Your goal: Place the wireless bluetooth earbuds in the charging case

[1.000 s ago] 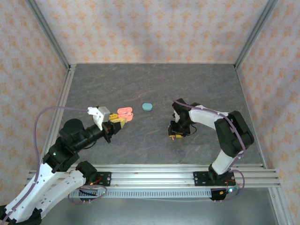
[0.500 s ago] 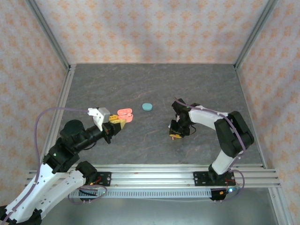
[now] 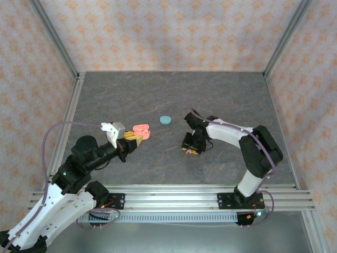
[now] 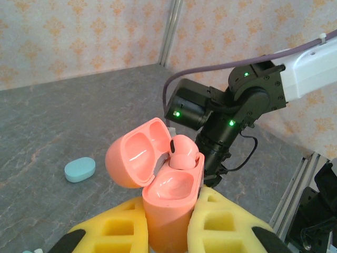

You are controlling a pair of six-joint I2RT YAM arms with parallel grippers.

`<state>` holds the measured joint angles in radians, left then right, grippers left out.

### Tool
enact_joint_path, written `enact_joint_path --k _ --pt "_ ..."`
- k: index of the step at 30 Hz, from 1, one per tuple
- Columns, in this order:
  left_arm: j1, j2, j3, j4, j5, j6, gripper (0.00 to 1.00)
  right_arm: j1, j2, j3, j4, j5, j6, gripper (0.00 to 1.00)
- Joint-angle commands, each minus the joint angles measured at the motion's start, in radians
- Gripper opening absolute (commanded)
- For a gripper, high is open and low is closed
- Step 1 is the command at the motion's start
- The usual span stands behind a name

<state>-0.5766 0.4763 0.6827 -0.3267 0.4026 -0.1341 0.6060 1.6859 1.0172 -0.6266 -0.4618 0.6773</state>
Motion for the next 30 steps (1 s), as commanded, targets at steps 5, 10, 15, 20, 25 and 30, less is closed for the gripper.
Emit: enact_joint_path --k 5,10,15,20,25,30 --pt "-0.008 -0.001 -0.015 0.055 -0.021 -0.015 0.00 -0.001 -0.070 0.015 -0.046 0.015 0.010 0.48" --pt "-0.008 0.013 -0.023 0.084 -0.017 -0.024 0.00 -0.002 -0.113 -0.044 -0.005 0.024 0.065 0.47" --pt "-0.008 0.026 -0.024 0.101 -0.011 -0.029 0.00 -0.002 -0.129 -0.088 0.053 0.040 0.124 0.46" --pt "-0.008 0.024 -0.020 0.091 -0.007 -0.027 0.00 -0.002 -0.102 -0.137 0.158 0.014 0.197 0.44" --pt "-0.008 0.017 -0.013 0.073 -0.005 -0.025 0.00 -0.002 -0.071 -0.147 0.202 0.012 0.223 0.41" --pt "-0.008 0.009 -0.008 0.058 -0.007 -0.021 0.00 -0.002 -0.059 -0.135 0.194 0.022 0.216 0.37"
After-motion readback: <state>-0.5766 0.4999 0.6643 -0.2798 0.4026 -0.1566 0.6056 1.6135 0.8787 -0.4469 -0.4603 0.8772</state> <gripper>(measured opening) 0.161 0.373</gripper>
